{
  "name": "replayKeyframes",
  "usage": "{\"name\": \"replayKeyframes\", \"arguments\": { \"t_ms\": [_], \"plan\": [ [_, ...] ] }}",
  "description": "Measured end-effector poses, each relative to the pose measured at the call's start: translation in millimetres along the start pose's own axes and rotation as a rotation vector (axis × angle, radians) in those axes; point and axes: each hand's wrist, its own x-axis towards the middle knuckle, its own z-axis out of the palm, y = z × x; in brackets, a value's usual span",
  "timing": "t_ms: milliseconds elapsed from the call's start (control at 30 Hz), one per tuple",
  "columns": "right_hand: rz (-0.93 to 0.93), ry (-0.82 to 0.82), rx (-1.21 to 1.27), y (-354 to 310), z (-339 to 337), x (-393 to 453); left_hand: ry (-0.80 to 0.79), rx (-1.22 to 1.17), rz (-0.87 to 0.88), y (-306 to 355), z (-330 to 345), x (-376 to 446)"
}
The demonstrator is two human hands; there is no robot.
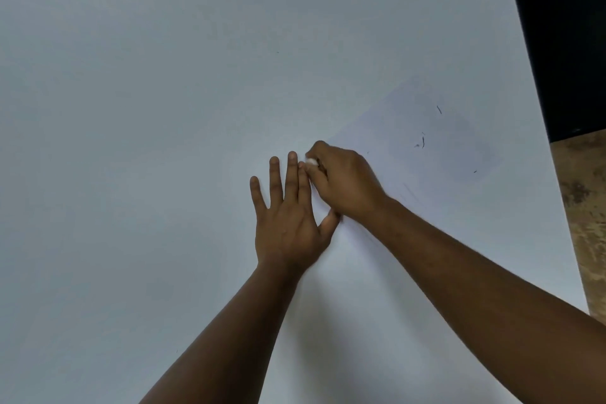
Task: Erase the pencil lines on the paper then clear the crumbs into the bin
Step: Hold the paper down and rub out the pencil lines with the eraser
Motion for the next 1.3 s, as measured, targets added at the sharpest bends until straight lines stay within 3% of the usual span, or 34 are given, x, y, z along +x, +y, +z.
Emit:
{"name": "replayKeyframes", "arguments": {
  "t_ms": [100, 333, 533, 700, 833, 967, 1067, 1167, 1300],
  "plan": [
    [-0.041, 0.073, -0.105, 15, -3, 8, -0.005, -0.014, -0.006, 1, -1, -1],
    [0.139, 0.214, -0.158, 46, -33, 27, -0.036, 0.011, -0.020, 2, -2, 1],
    [0.014, -0.031, -0.089, -5, -2, -6, -0.005, 0.009, 0.016, 0, -1, 0],
    [0.099, 0.117, -0.248, 45, -31, 18, -0.039, 0.011, -0.015, 3, -2, 1],
    [0.209, 0.199, -0.194, 63, -49, 24, -0.062, 0.018, -0.021, 2, -2, 1],
    [0.108, 0.091, 0.008, 20, -18, 6, -0.032, 0.012, -0.011, 2, -2, 0],
    [0.042, 0.027, -0.037, 2, -1, -1, -0.025, 0.019, 0.001, 1, -1, 1],
    [0.031, 0.117, -0.163, 15, -2, 10, -0.034, 0.014, -0.003, 1, -3, 1],
    [0.259, 0.302, -0.251, 59, -33, 31, -0.063, 0.029, -0.009, 2, -5, 0]
  ]
}}
